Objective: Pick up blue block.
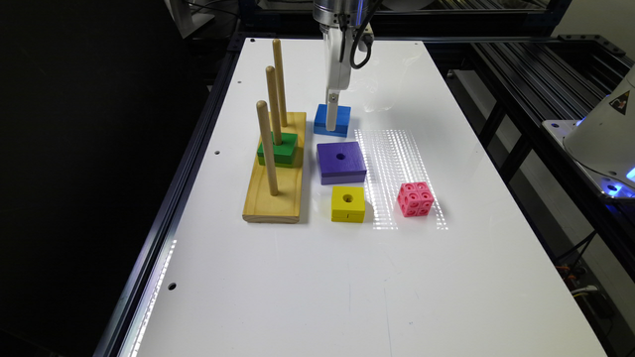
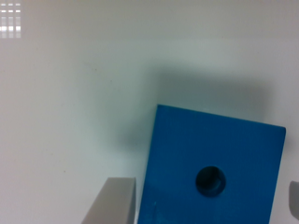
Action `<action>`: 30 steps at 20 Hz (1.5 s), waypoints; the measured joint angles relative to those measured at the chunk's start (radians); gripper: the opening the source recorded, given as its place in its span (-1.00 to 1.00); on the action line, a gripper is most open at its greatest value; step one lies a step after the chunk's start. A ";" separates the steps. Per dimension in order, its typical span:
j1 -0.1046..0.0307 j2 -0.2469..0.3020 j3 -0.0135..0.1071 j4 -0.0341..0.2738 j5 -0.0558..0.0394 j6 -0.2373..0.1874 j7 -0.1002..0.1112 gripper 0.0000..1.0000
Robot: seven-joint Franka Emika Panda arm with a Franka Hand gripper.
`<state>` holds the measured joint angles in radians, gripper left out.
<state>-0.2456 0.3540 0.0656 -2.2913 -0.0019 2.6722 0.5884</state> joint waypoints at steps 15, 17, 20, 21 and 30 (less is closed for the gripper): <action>0.000 0.068 0.000 0.011 -0.0011 0.057 0.001 -1.00; 0.000 0.068 0.000 0.011 -0.0011 0.057 0.001 -1.00; 0.000 0.068 0.000 0.011 -0.0011 0.056 0.001 -1.00; 0.000 0.068 0.000 0.011 -0.0011 0.056 0.001 -1.00; -0.001 0.013 0.000 0.010 -0.0009 0.008 0.001 -1.00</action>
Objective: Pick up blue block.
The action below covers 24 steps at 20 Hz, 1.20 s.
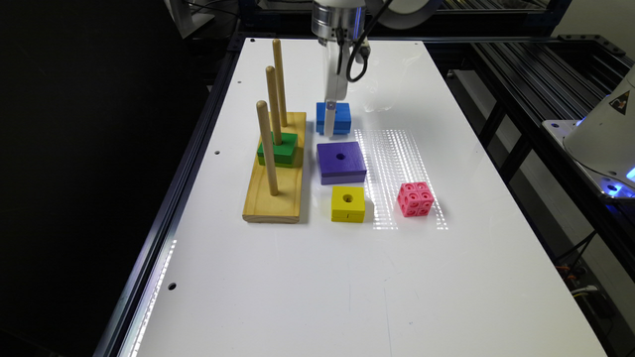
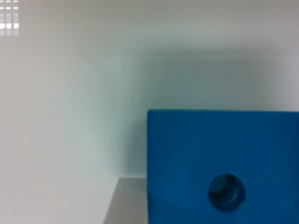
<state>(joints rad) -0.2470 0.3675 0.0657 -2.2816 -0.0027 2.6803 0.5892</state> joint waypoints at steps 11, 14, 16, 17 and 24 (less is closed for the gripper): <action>0.000 -0.166 0.000 -0.006 0.0007 -0.168 0.000 -1.00; 0.000 -0.171 0.000 -0.007 0.0007 -0.174 0.000 -1.00; 0.000 -0.172 0.000 -0.008 0.0007 -0.174 0.000 -1.00; 0.000 -0.174 0.000 -0.008 0.0007 -0.174 0.000 -1.00; 0.000 -0.303 0.001 -0.004 0.0024 -0.289 0.000 -1.00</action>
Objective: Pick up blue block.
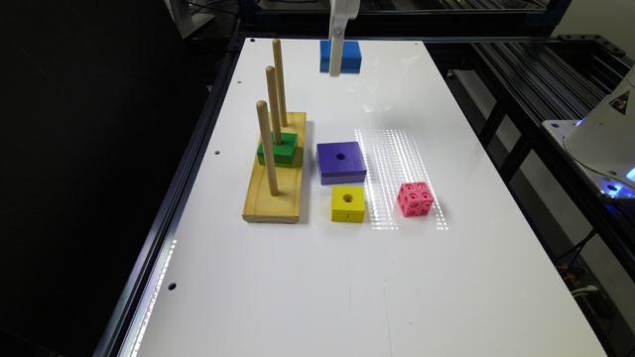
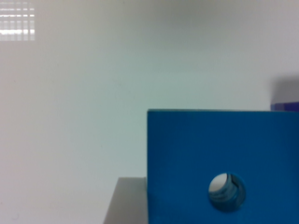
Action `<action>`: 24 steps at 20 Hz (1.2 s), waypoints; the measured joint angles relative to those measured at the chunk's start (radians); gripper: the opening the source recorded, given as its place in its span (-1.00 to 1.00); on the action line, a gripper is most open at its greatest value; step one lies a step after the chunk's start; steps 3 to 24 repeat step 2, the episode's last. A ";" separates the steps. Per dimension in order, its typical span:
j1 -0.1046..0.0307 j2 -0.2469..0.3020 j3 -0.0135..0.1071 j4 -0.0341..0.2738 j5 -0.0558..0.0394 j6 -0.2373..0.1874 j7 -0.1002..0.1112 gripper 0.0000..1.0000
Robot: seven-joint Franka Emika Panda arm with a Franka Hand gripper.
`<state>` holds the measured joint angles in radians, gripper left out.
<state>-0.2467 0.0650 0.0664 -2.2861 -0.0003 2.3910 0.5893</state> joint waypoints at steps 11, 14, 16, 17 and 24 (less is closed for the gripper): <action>0.000 -0.030 0.000 0.001 0.0004 -0.026 0.000 -1.00; 0.000 -0.030 0.000 0.001 0.0004 -0.026 0.000 -1.00; 0.000 -0.030 0.000 0.001 0.0004 -0.026 0.000 -1.00; 0.000 -0.030 0.000 0.001 0.0004 -0.026 0.000 -1.00; 0.000 -0.030 0.000 0.001 0.0004 -0.026 0.000 -1.00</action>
